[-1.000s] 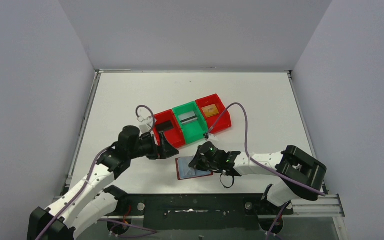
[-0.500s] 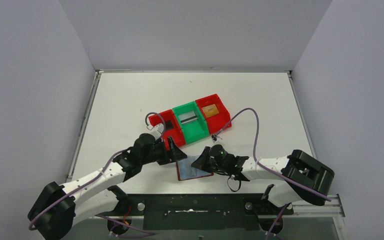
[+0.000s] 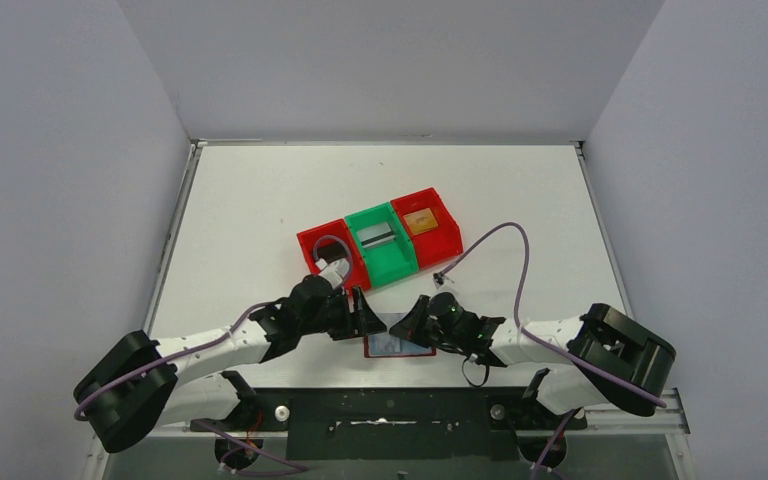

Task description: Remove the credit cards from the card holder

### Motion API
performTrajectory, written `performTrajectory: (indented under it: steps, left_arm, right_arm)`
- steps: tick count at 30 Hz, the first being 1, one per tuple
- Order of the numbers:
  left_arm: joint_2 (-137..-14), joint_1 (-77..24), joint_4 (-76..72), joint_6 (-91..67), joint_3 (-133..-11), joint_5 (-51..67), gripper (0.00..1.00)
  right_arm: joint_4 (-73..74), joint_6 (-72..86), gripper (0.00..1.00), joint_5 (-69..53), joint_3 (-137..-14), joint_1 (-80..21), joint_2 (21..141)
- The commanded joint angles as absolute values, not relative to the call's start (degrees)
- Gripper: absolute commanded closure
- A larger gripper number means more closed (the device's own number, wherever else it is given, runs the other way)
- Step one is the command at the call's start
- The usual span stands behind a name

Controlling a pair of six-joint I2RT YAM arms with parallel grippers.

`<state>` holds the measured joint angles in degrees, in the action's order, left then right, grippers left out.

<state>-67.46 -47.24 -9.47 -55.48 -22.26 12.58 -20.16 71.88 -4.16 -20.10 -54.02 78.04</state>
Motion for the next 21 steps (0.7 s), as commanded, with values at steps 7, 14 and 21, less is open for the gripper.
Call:
performTrajectory:
  steps: [7, 14, 21]
  left_arm:
    - [-68.3, -48.4, -15.8, -56.6, -22.3, 11.0, 0.40]
    - [-71.2, -48.5, -17.6, -56.7, -22.5, 12.4, 0.40]
    - [-75.2, -50.0, -18.2, -55.8, -24.3, 12.5, 0.45]
  right_arm:
    - [-27.7, 74.0, 0.99, -3.3, -17.1, -53.4, 74.1]
    - [-29.3, 74.6, 0.99, -3.5, -15.5, -52.7, 73.7]
    - [-31.1, 75.2, 0.99, -3.9, -14.1, -52.2, 73.7]
